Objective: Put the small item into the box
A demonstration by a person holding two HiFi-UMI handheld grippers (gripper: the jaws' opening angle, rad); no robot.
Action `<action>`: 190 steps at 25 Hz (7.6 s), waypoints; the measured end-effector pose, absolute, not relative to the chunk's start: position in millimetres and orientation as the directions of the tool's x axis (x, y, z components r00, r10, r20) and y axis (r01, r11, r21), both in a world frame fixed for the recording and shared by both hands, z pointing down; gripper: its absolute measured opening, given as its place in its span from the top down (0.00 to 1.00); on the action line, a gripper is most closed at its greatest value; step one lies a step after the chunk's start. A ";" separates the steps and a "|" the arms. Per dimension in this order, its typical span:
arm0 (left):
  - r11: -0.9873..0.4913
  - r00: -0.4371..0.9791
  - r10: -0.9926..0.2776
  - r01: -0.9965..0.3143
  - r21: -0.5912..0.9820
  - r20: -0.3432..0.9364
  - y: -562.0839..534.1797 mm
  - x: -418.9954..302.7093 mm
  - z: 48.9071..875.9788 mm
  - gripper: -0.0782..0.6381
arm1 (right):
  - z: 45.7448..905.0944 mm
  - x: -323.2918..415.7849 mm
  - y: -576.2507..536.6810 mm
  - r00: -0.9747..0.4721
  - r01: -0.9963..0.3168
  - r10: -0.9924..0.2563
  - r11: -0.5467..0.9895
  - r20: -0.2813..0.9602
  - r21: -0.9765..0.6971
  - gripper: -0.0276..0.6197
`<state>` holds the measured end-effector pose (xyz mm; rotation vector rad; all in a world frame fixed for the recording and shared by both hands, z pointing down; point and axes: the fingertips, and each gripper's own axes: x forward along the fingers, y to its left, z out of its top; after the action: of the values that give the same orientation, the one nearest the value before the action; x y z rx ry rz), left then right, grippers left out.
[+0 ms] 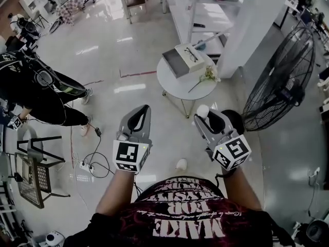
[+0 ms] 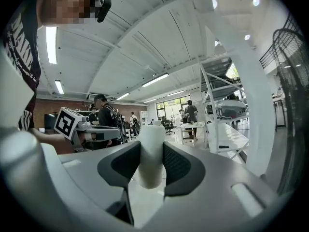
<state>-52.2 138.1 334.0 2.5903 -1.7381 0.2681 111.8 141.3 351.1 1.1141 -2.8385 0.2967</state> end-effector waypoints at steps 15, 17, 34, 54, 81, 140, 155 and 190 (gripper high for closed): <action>-0.347 0.326 -0.926 -0.934 -0.087 0.192 87.6 -16.3 353.1 0.89 | 360.7 148.2 78.0 -0.770 -0.638 -0.628 0.748 0.116 -0.185 0.70; -0.337 0.316 -0.929 -0.938 -0.084 0.194 86.9 -19.4 352.6 0.89 | 360.1 146.3 76.5 -0.777 -0.629 -0.620 0.755 0.113 -0.184 0.70; -0.381 0.365 -0.917 -0.921 -0.080 0.163 8.0 -53.8 346.7 0.89 | 363.4 111.7 6.3 -0.747 -0.663 -0.655 0.723 0.113 -0.193 0.70; -0.469 0.450 -0.869 -0.882 -0.052 0.206 -118.9 -94.5 367.2 0.89 | 383.2 62.8 -109.9 -0.699 -0.714 -0.693 0.663 0.175 -0.225 0.70; -0.542 0.525 -0.817 -0.840 -0.009 0.236 -206.0 -145.6 388.2 0.89 | 383.9 21.6 -186.4 -0.624 -0.778 -0.759 0.579 0.187 -0.243 0.70; -0.491 0.463 -0.788 -0.870 0.040 0.405 -343.4 -118.1 496.8 0.89 | 579.5 21.8 -355.8 -0.685 -0.726 -0.576 0.596 0.446 -0.344 0.70; -0.472 0.442 -0.775 -0.880 0.050 0.453 -340.1 -125.4 517.0 0.89 | 660.1 19.1 -359.1 -0.665 -0.731 -0.487 0.582 0.567 -0.357 0.70; -0.495 0.463 -0.747 -0.866 0.065 0.477 -307.8 -108.5 512.9 0.89 | 739.1 11.9 -352.2 -0.609 -0.741 -0.349 0.569 0.712 -0.356 0.47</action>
<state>-108.5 -307.8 512.9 2.4173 -1.3756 0.5661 11.9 -352.2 739.1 0.8679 -2.2170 0.8765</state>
